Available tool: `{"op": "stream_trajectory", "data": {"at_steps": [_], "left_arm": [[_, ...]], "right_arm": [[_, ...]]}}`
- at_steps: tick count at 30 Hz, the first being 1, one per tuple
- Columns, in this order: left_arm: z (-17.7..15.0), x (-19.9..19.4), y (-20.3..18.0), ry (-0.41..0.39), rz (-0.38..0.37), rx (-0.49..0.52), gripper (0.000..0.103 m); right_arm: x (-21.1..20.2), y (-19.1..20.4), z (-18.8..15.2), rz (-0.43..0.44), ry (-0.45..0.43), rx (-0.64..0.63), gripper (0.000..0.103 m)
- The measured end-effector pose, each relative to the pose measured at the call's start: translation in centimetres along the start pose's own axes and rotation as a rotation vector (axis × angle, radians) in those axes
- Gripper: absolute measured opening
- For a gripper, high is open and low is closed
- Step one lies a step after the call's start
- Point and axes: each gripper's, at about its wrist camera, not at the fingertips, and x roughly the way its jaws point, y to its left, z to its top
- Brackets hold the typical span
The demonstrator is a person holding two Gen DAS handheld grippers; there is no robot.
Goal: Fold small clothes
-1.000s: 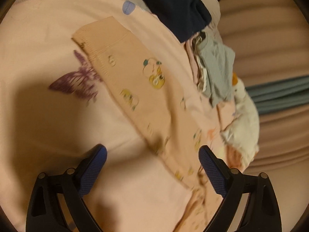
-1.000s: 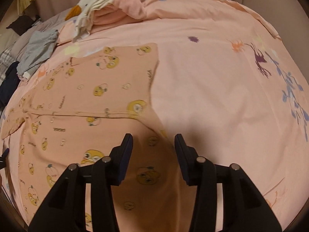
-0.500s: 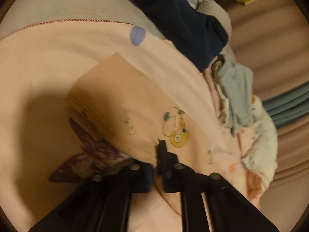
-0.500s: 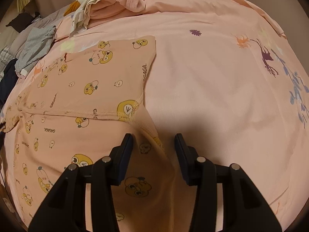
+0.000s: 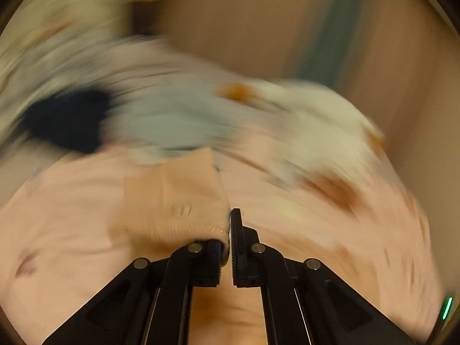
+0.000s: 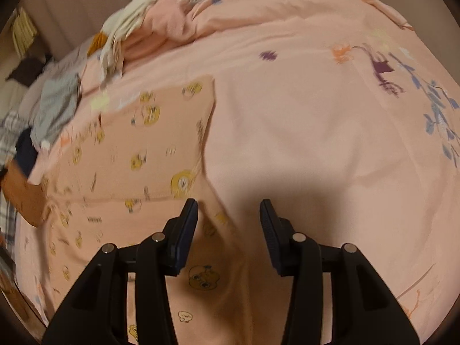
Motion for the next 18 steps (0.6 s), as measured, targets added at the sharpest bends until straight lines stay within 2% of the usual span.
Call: {"op": "stream_trajectory", "data": {"at_steps": [1,2,4,5,6,8,10,11,12,14,15,18], "left_arm": [[-0.5,1.2,-3.6,0.055,-0.060,0.083,0.002],[-1.3,2.8,-7.0,0.158,-0.152,0.137,0.003],[-2.3,4.4,-9.1,0.295,-0.225,0.120,0.004],[-2.7,4.5,-9.8,0.328,-0.237,0.111,0.004],[-2.7,4.1,-9.8,0.311,-0.240,0.117,0.005],[-2.5,2.6,-9.5,0.259,-0.215,0.150,0.020],[-2.1,0.7,-8.6,0.228,-0.161,0.178,0.063],[-2.0,-0.2,-7.8,0.192,-0.149,0.171,0.070],[-1.9,-1.2,-6.6,0.153,-0.135,0.152,0.076],[-2.0,-1.8,-4.0,0.126,-0.041,0.101,0.076],[-2.4,-1.6,-2.7,0.146,0.017,0.106,0.076],[-4.5,1.1,0.3,0.281,0.079,0.145,0.076]], "right_arm": [[-0.3,-0.4,0.1,0.001,-0.013,0.010,0.045],[-0.5,-0.7,0.1,0.002,-0.016,0.019,0.045],[-0.7,-1.4,0.3,0.014,-0.011,0.039,0.046],[-0.7,-1.8,0.3,0.019,-0.004,0.043,0.046],[-0.7,-2.0,0.4,0.018,0.000,0.041,0.047],[-0.7,-2.2,0.5,0.013,0.005,0.027,0.047],[-0.5,-2.3,0.5,0.010,0.010,0.011,0.047],[-0.2,-2.3,0.5,0.013,0.025,0.013,0.048],[0.0,-2.3,0.5,0.025,0.035,0.024,0.048],[0.3,-2.3,0.7,0.080,0.050,0.051,0.048],[0.4,-1.9,0.9,0.115,0.056,0.061,0.048],[0.8,0.2,2.1,0.261,0.071,0.077,0.048]]}}
